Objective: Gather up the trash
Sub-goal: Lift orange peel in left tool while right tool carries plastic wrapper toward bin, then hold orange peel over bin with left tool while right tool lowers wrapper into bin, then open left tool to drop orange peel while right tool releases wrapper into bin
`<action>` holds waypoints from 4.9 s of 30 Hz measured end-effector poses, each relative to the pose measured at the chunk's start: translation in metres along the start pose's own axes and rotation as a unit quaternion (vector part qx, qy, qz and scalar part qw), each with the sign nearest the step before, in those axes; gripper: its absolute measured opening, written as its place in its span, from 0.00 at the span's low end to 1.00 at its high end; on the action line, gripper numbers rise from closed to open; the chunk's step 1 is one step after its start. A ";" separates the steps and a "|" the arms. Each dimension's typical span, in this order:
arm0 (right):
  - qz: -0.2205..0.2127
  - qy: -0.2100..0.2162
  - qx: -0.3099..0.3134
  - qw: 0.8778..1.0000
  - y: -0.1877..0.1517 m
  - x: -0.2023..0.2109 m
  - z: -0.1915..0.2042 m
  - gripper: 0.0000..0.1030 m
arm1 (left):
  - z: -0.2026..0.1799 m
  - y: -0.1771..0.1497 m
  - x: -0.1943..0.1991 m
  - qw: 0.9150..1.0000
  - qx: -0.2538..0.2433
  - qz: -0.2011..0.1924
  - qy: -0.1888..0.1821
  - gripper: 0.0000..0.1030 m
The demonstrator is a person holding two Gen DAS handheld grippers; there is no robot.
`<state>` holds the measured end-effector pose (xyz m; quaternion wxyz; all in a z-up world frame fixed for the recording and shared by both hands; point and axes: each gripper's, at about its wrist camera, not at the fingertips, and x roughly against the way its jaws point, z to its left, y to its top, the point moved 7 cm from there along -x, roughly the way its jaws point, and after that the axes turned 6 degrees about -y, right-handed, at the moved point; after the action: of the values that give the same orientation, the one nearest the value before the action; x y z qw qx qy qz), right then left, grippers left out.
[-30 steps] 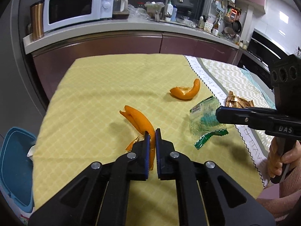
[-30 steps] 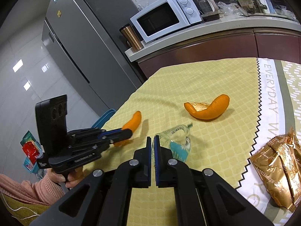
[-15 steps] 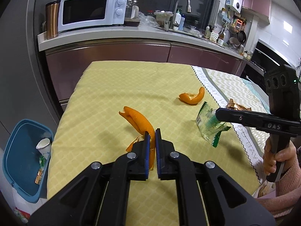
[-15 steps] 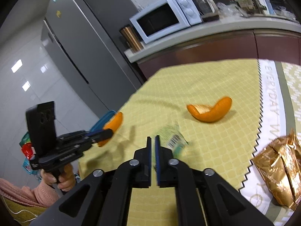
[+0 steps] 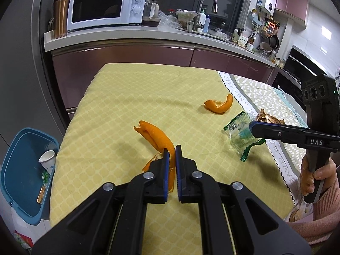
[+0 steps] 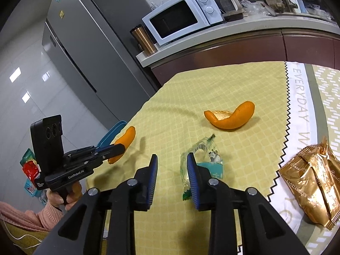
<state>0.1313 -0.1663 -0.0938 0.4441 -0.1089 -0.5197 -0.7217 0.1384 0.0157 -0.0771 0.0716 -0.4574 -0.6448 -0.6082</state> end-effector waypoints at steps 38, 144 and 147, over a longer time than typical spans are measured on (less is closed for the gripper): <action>-0.006 0.105 0.053 0.993 0.029 -0.039 0.095 0.02 | 0.038 -0.010 0.063 0.998 0.018 -0.041 0.048 0.06; 0.167 0.154 0.153 0.962 0.015 -0.232 0.267 0.02 | 0.239 -0.058 0.099 0.965 0.170 -0.037 0.197 0.06; 0.173 0.147 0.152 0.962 0.014 -0.239 0.268 0.02 | 0.244 -0.060 0.094 0.964 0.177 -0.032 0.196 0.06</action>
<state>0.1991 0.1856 -0.1160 0.6449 -0.0211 -0.5258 -0.5542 0.1569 0.2800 -0.1201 0.2570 -0.2882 -0.7299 -0.5641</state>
